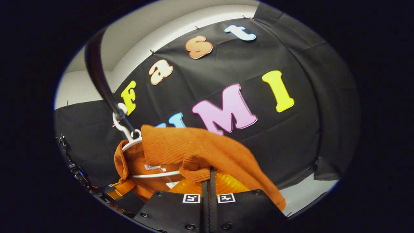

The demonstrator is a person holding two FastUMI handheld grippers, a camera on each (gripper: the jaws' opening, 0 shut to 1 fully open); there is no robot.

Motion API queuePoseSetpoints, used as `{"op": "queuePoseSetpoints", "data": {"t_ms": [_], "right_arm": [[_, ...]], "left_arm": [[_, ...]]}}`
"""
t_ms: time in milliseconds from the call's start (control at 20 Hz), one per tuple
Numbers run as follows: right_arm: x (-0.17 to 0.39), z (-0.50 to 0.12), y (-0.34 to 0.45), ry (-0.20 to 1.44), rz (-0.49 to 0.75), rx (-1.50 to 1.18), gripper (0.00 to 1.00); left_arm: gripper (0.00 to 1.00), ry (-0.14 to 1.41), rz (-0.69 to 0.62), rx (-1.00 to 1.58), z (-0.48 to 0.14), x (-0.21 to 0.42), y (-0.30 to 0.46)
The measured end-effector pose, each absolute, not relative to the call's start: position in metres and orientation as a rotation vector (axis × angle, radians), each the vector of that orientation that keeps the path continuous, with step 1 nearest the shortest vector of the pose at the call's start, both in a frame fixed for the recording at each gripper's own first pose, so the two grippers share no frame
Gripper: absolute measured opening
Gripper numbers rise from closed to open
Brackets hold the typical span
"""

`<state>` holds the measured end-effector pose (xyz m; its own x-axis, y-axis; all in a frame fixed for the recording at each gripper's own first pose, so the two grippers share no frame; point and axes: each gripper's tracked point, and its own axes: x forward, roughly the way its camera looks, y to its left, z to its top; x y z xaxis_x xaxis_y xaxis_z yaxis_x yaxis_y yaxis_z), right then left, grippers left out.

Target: Grasp the clothes on the hanger with both hands and then place them into the laundry hamper below.

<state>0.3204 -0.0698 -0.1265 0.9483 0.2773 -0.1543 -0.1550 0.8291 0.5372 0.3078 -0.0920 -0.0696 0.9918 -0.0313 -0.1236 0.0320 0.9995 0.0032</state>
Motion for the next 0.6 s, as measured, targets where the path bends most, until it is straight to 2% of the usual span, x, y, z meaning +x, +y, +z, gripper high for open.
{"op": "queuePoseSetpoints", "data": {"t_ms": [300,500,600], "right_arm": [[0.354,-0.084,-0.127,0.063,0.073,0.447,0.04],[0.377,-0.115,-0.158,0.099,-0.009,0.383,0.04],[0.377,-0.147,-0.155,0.162,-0.006,0.395,0.04]], "left_arm": [[0.05,0.088,0.004,-0.021,-0.040,0.319,-0.071],[0.05,0.081,-0.004,-0.024,-0.029,0.321,-0.071],[0.03,0.087,-0.011,-0.013,-0.031,0.323,-0.071]]}}
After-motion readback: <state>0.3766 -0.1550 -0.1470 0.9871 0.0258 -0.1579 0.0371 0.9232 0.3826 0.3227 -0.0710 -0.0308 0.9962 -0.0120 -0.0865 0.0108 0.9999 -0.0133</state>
